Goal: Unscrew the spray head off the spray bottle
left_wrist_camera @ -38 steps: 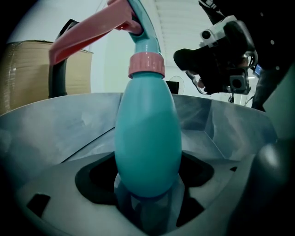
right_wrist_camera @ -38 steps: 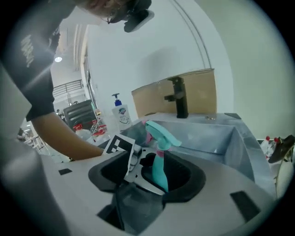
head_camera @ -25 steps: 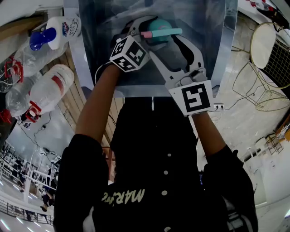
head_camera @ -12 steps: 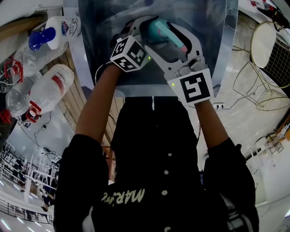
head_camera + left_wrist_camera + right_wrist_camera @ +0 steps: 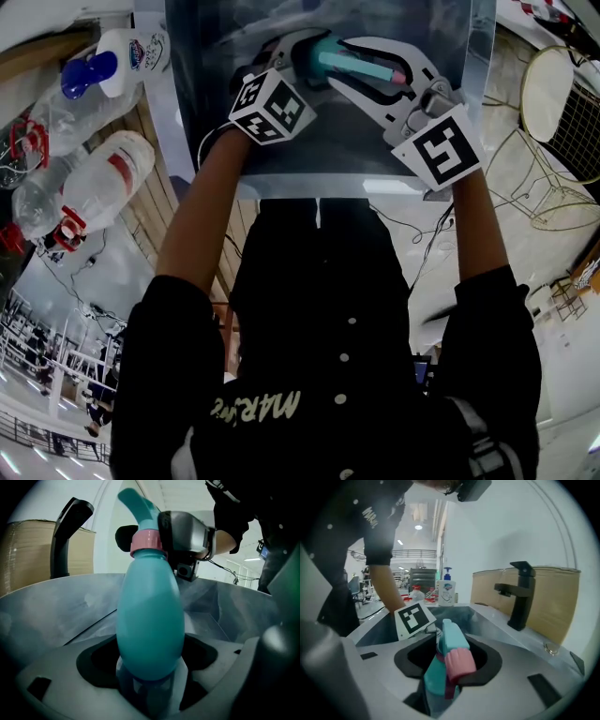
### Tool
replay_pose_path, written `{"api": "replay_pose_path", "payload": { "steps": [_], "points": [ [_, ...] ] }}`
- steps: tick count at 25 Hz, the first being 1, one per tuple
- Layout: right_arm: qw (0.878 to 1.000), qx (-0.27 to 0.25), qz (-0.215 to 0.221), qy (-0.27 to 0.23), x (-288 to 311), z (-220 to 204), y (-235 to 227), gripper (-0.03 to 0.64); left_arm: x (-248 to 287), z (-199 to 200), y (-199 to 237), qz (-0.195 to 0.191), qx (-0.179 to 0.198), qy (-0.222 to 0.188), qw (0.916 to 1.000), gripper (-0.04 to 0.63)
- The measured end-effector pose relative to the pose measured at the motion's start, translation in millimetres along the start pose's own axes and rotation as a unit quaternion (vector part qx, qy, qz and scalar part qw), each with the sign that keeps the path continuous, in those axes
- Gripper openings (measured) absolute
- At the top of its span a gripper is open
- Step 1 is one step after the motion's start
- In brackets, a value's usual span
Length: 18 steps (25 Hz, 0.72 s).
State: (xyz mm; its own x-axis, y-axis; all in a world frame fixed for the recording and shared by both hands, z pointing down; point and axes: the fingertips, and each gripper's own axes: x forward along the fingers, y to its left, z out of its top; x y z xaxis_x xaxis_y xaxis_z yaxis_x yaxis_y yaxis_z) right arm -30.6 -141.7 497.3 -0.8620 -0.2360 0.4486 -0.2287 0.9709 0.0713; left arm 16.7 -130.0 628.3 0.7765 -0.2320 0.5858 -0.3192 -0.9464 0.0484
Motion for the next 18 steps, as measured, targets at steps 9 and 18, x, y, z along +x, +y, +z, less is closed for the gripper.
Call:
{"api": "replay_pose_path", "payload": {
  "steps": [9, 18],
  "points": [
    [0.991, -0.037, 0.128, 0.008, -5.5, -5.0, 11.3, 0.149, -0.7, -0.4, -4.5, -0.014, 0.014, 0.0, 0.9998, 0.399],
    [0.986, -0.031, 0.165, -0.003, -16.0, 5.7, 7.5, 0.147, -3.5, 1.0, -12.2, -0.053, 0.044, -0.006, 0.9976, 0.399]
  ]
}}
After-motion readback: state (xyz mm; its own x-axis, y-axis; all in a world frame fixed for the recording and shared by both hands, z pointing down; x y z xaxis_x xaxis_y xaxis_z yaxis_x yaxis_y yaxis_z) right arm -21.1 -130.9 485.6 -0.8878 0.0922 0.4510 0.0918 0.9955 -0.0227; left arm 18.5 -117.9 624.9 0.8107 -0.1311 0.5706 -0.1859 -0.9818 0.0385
